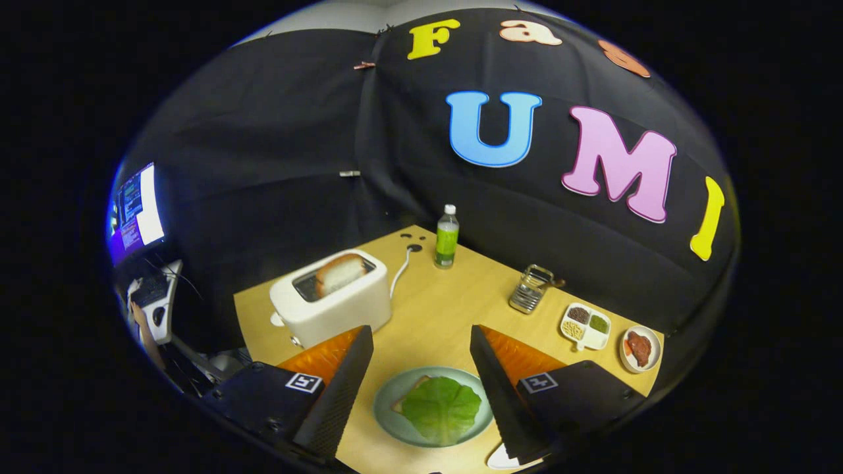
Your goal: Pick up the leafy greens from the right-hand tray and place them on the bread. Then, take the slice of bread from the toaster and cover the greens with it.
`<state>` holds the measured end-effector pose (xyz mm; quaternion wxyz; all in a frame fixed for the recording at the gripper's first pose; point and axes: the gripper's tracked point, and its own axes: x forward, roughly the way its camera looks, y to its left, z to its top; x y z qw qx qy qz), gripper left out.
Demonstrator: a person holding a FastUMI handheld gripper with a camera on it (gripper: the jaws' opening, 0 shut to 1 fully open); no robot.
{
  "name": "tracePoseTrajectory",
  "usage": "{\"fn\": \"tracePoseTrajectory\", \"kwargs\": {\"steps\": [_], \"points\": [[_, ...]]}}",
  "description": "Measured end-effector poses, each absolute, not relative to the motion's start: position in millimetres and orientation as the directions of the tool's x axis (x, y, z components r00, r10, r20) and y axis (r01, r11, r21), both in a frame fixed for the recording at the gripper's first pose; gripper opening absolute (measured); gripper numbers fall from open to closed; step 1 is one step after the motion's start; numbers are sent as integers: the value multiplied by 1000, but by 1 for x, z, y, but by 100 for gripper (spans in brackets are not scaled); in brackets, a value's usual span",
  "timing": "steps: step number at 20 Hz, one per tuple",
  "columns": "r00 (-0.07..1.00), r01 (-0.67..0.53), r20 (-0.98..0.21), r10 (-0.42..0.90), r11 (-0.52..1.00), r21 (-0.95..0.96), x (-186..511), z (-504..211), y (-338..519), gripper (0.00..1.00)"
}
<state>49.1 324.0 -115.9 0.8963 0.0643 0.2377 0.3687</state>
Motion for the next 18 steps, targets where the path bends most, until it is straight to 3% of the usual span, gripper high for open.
{"fn": "tracePoseTrajectory", "kwargs": {"steps": [6,18], "points": [[528,-655,-294,797,602,457,51,-58,425,93],[442,-369,-554,705,706,604,91,-164,528,95]]}}
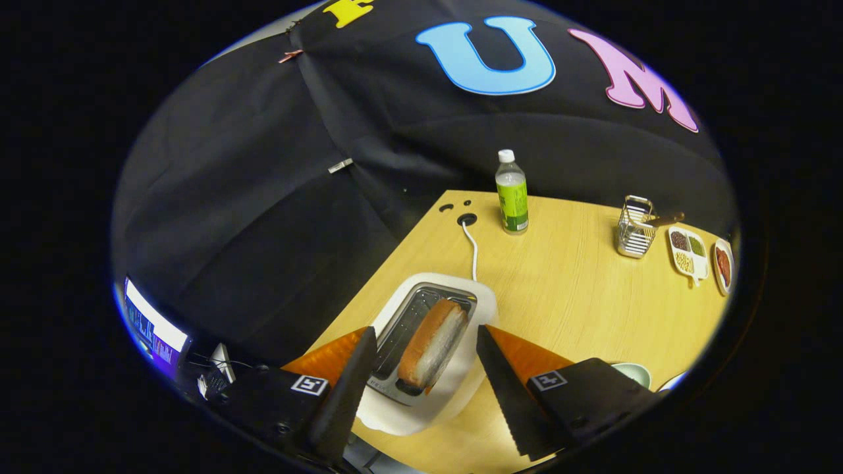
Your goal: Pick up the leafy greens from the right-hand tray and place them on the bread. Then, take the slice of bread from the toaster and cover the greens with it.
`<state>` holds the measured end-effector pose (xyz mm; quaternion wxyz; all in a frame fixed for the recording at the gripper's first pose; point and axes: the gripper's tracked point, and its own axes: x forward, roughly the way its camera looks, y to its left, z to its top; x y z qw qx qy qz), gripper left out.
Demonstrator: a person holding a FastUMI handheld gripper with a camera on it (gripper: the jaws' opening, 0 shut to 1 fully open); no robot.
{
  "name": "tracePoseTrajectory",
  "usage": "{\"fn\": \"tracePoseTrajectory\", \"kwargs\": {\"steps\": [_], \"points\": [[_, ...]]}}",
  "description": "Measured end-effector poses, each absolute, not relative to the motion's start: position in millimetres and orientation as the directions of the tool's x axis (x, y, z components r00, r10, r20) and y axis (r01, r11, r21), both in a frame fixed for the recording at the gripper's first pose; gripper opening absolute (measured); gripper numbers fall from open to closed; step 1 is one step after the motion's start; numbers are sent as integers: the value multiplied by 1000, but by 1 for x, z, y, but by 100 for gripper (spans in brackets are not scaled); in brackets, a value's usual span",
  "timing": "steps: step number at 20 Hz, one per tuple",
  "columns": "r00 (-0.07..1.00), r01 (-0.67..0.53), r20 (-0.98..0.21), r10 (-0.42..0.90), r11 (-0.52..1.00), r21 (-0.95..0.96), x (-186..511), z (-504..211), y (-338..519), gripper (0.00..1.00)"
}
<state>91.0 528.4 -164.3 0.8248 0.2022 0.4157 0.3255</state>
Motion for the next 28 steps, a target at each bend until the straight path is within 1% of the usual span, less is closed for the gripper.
{"fn": "tracePoseTrajectory", "kwargs": {"steps": [1,2,4,6,7,9,12,16,20,22,24,28], "points": [[439,-352,-560,703,708,613,93,-169,531,82],[435,-339,-563,702,707,620,94,-171,535,79],[426,-312,-582,693,716,624,95,-179,535,55],[393,-278,-597,699,710,648,91,-183,539,31],[400,-260,-611,684,723,640,92,-183,533,20],[411,-256,-615,673,733,630,95,-180,529,12],[429,-257,-592,682,721,644,94,-167,527,12],[482,-265,-534,695,696,667,98,-127,507,12],[529,-272,-436,728,632,726,97,-73,471,12],[566,-276,-404,719,626,729,97,-54,439,12],[601,-271,-397,693,645,715,95,-50,402,12],[641,-206,-451,621,706,678,83,-83,327,12]]}}
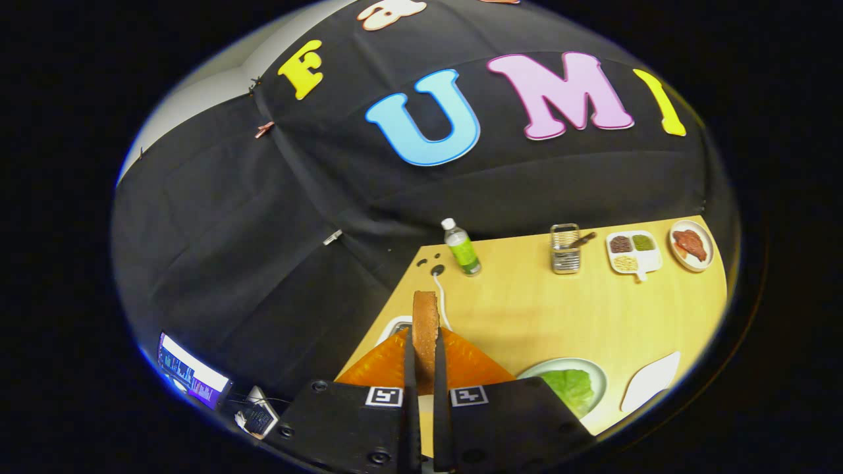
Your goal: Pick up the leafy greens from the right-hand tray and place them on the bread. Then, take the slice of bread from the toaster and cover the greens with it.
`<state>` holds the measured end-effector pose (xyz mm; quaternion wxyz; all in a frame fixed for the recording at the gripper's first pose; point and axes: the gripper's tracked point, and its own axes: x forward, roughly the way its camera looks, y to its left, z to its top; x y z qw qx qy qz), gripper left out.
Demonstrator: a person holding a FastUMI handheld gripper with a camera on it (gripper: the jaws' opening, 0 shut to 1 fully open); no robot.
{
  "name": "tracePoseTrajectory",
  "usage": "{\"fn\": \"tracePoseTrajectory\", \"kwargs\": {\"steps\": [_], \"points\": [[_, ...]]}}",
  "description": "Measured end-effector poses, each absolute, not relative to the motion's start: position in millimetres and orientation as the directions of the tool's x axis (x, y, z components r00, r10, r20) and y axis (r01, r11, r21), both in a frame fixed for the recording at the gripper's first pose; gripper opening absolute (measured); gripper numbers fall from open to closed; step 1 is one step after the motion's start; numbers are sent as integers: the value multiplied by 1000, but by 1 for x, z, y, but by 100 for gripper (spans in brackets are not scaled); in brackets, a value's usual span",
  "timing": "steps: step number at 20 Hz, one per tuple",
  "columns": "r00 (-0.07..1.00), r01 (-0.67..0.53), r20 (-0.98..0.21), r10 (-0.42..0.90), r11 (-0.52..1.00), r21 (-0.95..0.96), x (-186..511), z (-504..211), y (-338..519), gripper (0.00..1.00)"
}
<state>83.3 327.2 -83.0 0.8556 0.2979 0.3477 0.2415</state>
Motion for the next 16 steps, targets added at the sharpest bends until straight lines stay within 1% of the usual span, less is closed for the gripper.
{"fn": "tracePoseTrajectory", "kwargs": {"steps": [3,6,10,16], "points": [[635,-160,-505,585,739,654,63,-128,286,12],[597,-104,-564,571,752,651,39,-180,265,12],[541,-44,-587,602,717,695,21,-224,273,12],[510,-36,-585,631,695,719,22,-260,298,12]]}}
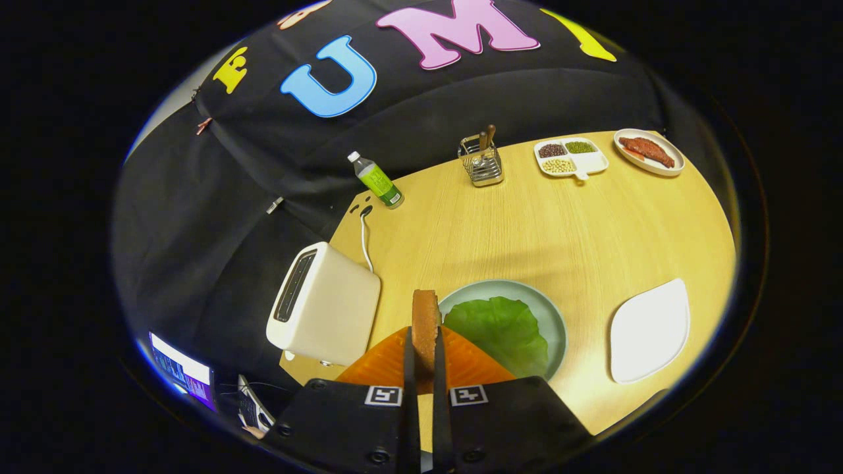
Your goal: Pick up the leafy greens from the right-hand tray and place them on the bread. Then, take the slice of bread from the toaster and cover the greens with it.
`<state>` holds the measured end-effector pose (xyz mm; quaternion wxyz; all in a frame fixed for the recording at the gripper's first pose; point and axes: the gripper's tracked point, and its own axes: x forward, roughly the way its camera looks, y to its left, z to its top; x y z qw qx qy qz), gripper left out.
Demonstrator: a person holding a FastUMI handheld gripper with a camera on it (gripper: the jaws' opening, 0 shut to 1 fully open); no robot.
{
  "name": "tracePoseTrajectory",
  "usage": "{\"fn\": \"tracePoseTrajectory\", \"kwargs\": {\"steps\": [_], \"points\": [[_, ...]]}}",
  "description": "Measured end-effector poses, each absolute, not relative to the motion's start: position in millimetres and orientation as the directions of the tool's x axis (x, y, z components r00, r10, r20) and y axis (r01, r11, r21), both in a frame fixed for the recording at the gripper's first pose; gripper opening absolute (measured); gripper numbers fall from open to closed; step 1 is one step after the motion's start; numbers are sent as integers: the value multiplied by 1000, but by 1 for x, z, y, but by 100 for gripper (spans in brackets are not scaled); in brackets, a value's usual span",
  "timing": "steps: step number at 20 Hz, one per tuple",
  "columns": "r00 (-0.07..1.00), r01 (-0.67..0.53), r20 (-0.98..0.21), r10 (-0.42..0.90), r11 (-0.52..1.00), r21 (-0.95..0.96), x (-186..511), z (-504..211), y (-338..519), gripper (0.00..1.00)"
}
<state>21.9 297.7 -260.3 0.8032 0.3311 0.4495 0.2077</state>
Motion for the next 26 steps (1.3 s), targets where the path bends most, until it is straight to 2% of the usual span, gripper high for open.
{"fn": "tracePoseTrajectory", "kwargs": {"steps": [2,9,13,14,16,18,22,24,25,26], "points": [[509,-17,-586,630,688,725,26,-274,300,12],[438,-4,-714,547,795,607,23,-357,274,12],[422,-22,-724,545,805,593,23,-376,273,12],[422,-33,-732,535,816,577,21,-379,270,15],[433,-53,-760,484,856,515,22,-391,260,31],[450,-87,-754,478,864,496,24,-389,257,55],[467,-142,-746,475,873,467,26,-382,255,67],[487,-140,-735,473,872,469,28,-373,251,79],[503,-145,-729,464,877,458,31,-369,246,90],[521,-151,-721,457,881,449,33,-365,241,94]]}}
